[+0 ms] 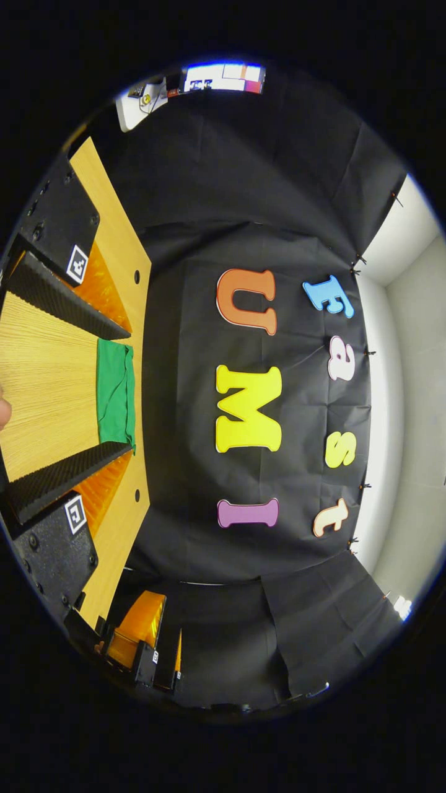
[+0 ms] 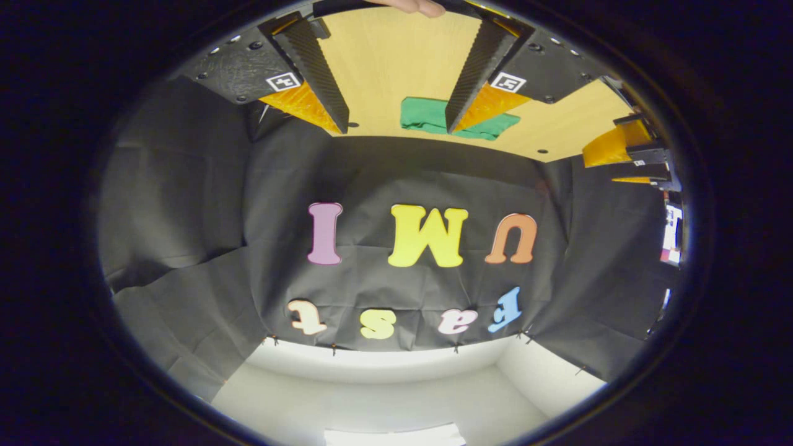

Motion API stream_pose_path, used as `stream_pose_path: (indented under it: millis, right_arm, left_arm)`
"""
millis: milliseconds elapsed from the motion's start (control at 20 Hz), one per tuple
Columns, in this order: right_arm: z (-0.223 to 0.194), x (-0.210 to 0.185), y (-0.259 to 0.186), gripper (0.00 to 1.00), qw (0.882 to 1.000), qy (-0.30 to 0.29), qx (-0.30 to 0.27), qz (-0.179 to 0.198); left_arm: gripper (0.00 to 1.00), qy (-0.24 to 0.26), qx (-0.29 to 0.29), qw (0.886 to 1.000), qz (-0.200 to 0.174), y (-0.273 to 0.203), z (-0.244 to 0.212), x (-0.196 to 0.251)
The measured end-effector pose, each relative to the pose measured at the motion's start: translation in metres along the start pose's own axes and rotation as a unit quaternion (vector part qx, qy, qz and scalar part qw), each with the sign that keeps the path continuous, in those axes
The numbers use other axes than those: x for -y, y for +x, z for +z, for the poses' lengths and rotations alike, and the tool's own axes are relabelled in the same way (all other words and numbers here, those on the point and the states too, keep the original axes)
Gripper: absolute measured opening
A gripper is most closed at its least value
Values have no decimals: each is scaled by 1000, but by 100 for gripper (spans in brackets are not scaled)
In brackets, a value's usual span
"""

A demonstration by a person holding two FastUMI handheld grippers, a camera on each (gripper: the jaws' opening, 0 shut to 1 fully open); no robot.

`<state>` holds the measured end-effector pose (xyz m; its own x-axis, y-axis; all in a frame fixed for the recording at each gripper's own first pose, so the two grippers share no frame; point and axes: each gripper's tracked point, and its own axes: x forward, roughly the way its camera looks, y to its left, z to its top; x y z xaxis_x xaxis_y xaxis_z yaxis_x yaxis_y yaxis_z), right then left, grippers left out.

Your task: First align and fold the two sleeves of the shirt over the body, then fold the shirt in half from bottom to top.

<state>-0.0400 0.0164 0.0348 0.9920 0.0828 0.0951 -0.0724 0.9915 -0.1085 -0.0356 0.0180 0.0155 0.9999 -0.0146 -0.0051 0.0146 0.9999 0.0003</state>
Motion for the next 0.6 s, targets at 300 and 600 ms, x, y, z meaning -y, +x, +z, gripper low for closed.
stream_pose_path:
  millis: [300,600]
  right_arm:
    - [2,-25,-11,94,999,-36,11,21]
    - [-8,-32,-1,95,999,-29,-10,30]
  left_arm:
    - [100,-9,-8,1000,-6,-1,-5,-1]
    - [100,-11,-27,999,-15,6,-18,7]
